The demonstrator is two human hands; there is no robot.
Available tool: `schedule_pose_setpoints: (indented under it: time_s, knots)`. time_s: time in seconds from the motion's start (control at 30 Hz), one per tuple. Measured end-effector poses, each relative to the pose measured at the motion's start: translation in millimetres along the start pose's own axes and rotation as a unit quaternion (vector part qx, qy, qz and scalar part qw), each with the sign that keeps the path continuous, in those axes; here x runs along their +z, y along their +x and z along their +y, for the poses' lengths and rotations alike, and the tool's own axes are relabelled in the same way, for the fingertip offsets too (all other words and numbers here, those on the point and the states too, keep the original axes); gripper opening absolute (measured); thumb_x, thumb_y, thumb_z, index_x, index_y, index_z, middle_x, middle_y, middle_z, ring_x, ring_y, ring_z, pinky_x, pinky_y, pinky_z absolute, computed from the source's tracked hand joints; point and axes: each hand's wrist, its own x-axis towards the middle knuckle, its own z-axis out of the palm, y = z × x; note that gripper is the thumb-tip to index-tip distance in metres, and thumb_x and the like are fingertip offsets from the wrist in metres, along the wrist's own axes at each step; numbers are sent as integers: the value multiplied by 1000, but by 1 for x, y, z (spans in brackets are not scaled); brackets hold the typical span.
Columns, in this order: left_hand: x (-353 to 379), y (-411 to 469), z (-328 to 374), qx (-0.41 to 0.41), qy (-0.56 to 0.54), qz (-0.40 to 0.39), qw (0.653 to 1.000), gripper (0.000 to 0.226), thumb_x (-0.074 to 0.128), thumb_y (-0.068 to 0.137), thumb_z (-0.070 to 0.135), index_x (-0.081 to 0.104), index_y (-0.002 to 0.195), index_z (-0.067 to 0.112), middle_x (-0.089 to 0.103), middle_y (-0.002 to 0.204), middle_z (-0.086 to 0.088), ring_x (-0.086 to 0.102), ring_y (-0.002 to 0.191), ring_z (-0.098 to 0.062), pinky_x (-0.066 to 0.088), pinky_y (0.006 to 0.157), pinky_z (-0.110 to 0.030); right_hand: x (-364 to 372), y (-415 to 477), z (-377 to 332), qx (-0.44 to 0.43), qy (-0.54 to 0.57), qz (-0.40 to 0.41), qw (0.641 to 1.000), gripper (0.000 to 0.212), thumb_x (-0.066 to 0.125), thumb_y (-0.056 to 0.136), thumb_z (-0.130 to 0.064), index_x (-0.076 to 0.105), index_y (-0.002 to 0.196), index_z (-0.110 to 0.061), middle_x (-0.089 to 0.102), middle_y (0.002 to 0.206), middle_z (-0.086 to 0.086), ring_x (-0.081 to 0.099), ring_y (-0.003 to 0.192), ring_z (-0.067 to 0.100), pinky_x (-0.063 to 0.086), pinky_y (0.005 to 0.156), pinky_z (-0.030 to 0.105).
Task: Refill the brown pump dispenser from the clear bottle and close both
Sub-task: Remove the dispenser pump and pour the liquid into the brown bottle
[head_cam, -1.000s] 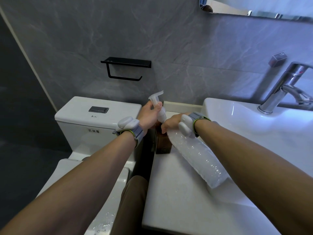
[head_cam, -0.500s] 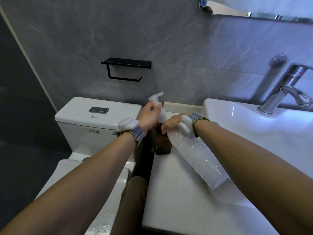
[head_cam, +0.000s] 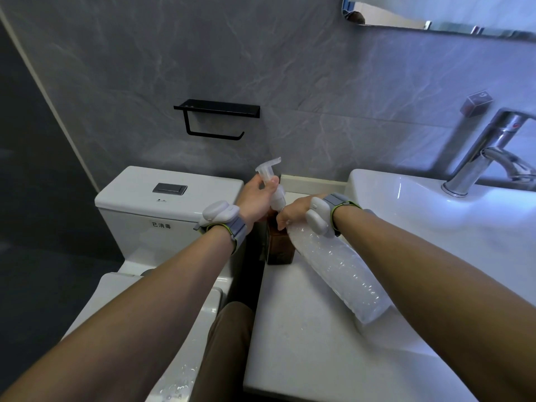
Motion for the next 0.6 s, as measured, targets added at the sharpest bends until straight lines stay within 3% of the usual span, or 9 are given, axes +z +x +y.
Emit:
schedule_pose_setpoints:
  time_s: [0.27, 0.6]
  knots:
    - [0, -1, 1, 0, 8, -7, 1000, 40, 45, 98, 40, 52, 128, 15, 61, 123, -11, 60, 112, -28, 50, 98, -43, -2, -1, 3, 0, 24, -9, 1000, 27, 61, 81, -43, 57, 83, -16, 59, 102, 12, 58, 103, 29, 43, 95, 38]
    - [0, -1, 1, 1, -3, -11, 1000, 40, 45, 99, 38, 51, 129, 13, 61, 121, -10, 59, 105, -23, 49, 96, -40, -2, -2, 1, 2, 27, -15, 1000, 25, 62, 80, -42, 59, 84, -17, 62, 115, 16, 59, 110, 32, 44, 100, 42]
